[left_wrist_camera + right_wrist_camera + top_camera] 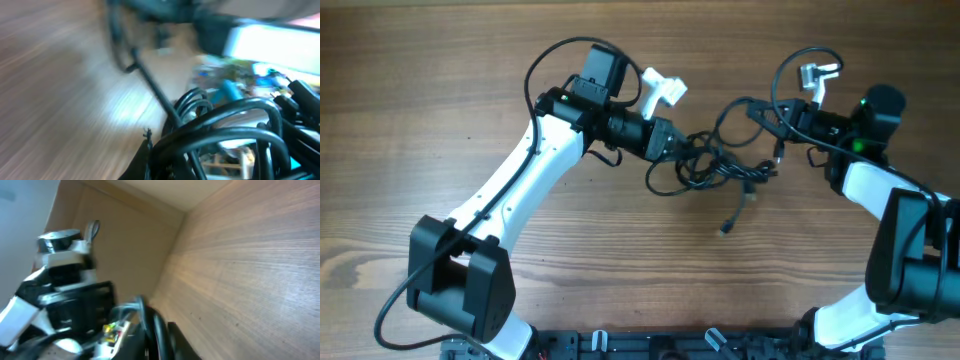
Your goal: Untangle cables
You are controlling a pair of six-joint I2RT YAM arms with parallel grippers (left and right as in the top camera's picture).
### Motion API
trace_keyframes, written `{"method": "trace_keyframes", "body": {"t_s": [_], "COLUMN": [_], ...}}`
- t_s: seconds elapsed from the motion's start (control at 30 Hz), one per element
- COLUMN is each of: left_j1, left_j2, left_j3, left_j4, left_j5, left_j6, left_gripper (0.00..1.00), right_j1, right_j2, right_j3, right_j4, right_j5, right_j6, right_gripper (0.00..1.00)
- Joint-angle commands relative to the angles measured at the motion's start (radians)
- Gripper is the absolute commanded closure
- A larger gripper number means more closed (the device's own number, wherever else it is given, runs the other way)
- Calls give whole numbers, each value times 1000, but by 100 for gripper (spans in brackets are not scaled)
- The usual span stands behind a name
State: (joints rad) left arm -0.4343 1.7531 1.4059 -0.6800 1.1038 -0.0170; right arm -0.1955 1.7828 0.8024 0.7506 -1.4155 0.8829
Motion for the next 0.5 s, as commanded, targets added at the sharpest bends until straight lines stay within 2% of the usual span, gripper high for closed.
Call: {"method": "trace_keyframes", "body": {"t_s": [0.0,0.07,0.17,0.3,0.47], "left_j1": [10,14,15,16,28], "left_j2": [-25,-26,-26,-25,-25], "left_j3": [2,2,2,2,2], "left_j4": [87,143,233,406,452], "left_j5": [423,473,473,455,280], "left_j6": [4,-49,-143,-262,-422], "left_gripper": [96,96,96,96,96], "right_j1": [7,7,8,7,2], "right_j2": [12,12,12,12,11], "right_j3": [24,24,23,23,23], "right_j4": [-46,-65,-65,-64,43], "right_j5": [85,90,84,61,82], "right_j6": [-123,-125,-124,-119,2], "right_gripper": [79,78,73,32,16]}}
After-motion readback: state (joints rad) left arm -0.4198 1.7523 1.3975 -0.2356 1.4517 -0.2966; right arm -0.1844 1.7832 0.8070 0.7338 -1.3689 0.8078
